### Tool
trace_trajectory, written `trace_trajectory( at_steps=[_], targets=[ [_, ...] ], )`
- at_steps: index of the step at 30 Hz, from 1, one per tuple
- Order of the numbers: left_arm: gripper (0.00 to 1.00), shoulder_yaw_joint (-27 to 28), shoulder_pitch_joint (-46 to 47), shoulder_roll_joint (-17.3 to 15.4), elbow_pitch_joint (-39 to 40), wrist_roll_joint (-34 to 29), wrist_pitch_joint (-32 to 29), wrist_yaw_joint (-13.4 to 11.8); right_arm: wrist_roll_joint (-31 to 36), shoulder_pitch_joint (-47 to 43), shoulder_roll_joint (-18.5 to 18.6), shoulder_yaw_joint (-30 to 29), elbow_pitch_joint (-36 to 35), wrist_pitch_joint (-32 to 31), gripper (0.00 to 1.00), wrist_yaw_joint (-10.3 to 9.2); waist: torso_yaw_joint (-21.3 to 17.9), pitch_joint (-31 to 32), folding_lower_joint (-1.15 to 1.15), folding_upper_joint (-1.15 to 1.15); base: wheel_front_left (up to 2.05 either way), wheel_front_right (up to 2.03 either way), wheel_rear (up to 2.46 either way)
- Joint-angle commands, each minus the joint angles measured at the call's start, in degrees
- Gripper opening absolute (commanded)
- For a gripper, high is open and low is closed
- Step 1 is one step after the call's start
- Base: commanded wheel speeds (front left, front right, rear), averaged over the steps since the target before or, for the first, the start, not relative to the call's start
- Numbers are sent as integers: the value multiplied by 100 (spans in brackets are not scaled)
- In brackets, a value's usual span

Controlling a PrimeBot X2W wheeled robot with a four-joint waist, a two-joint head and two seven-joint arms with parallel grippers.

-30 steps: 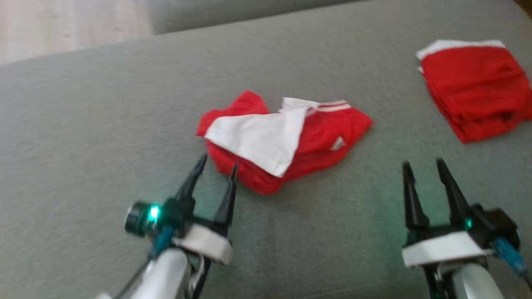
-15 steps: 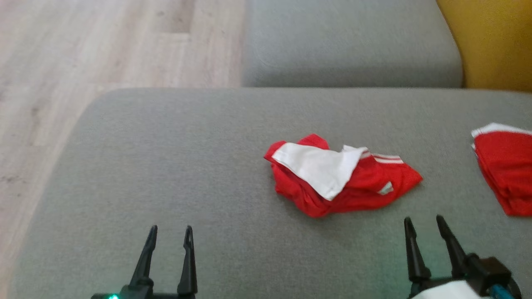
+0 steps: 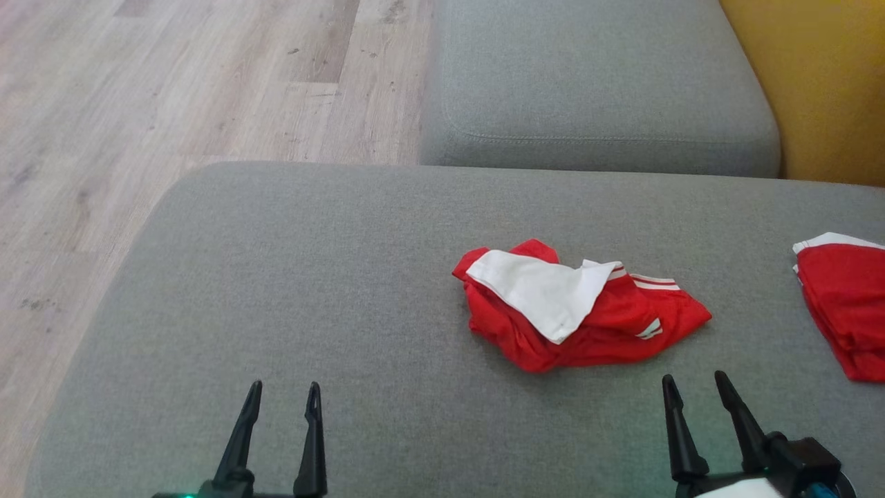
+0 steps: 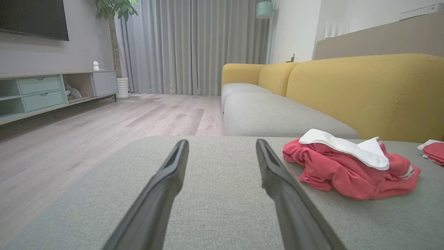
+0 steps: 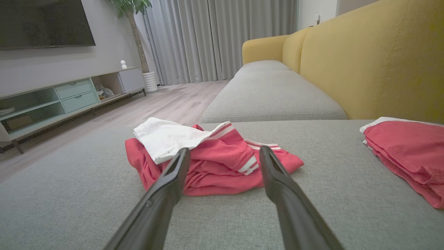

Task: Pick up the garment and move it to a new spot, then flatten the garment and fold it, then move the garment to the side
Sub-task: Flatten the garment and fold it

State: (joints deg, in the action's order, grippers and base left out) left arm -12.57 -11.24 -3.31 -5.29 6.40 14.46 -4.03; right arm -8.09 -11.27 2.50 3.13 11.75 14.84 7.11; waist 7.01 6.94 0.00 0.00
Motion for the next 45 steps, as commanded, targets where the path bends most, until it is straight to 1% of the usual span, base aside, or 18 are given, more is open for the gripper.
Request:
trace_trajectory(
  at_steps=[1, 15, 18, 22, 25, 29, 30, 31, 33, 36, 37, 38, 39, 42, 45],
  targets=[
    [100, 187, 217, 42, 204, -58, 53, -11, -38, 149, 38, 147, -176, 16, 100, 37, -4, -6, 0, 0, 0, 0, 0],
    [100, 126, 267, 43, 205, -85, 53, 17, -161, 191, 38, 145, -60, 16, 100, 37, -2, -111, 0, 0, 0, 0, 0],
    [100, 82, 318, 43, 258, -92, 53, 14, -273, 320, 38, 81, -10, 16, 100, 37, 51, -243, 0, 0, 0, 0, 0],
    [100, -12, 413, 43, 374, -94, 53, -9, -444, 744, 38, -53, 198, 16, 100, 37, 138, -528, 0, 0, 0, 0, 0],
    [100, -130, 512, 43, 437, -87, 53, -23, -552, 1173, 62, -98, 605, 16, 100, 37, 211, -765, 0, 0, 0, 0, 0],
    [100, -304, 776, 43, 525, -78, 53, -37, -858, 1922, 329, -15, 1395, 16, 100, 37, 333, -1220, 0, 0, 0, 0, 0],
    [100, -344, 855, 43, 530, -71, 53, -42, -940, 2115, 407, 26, 1604, 16, 100, 37, 365, -1301, 0, 0, 0, 0, 0],
    [100, -344, 855, 43, 530, -71, 53, -42, -940, 2115, 407, 26, 1604, 16, 100, 37, 365, -1301, 0, 0, 0, 0, 0],
    [100, -418, 1002, 43, 532, -52, 53, -52, -1086, 2457, 553, 81, 2051, 16, 100, 37, 435, -1454, 0, 0, 0, 0, 0],
    [100, -503, 1152, 43, 509, -17, 53, -73, -1371, 2848, 688, 376, 2710, 16, 100, 37, 520, -1580, 0, 0, 0, 0, 0],
    [100, -538, 1202, 43, 483, 2, 53, -90, -1717, 3023, 705, 785, 3030, -49, 100, 37, 551, -1602, 0, 0, 0, 0, 0],
    [100, -548, 1215, 43, 468, 9, 53, -99, -1935, 3082, 714, 987, 3124, -97, 47, 37, 560, -1601, 0, 0, 0, 0, 0],
    [100, -554, 1221, 43, 456, 14, 53, -108, -2141, 3128, 740, 1191, 3164, -116, 0, 37, 565, -1592, 0, 0, 0, 0, 0],
    [100, -537, 1208, 43, 434, 23, 53, -145, -2615, 3228, 928, 1627, 3109, -63, 0, 37, 532, -1516, 0, 0, 0, 0, 0],
    [100, -529, 1178, 43, 439, 23, 53, -152, -2750, 3377, 1209, 1718, 2969, 2, 0, 37, 450, -1387, 0, 0, 0, 0, 0]
  ],
)
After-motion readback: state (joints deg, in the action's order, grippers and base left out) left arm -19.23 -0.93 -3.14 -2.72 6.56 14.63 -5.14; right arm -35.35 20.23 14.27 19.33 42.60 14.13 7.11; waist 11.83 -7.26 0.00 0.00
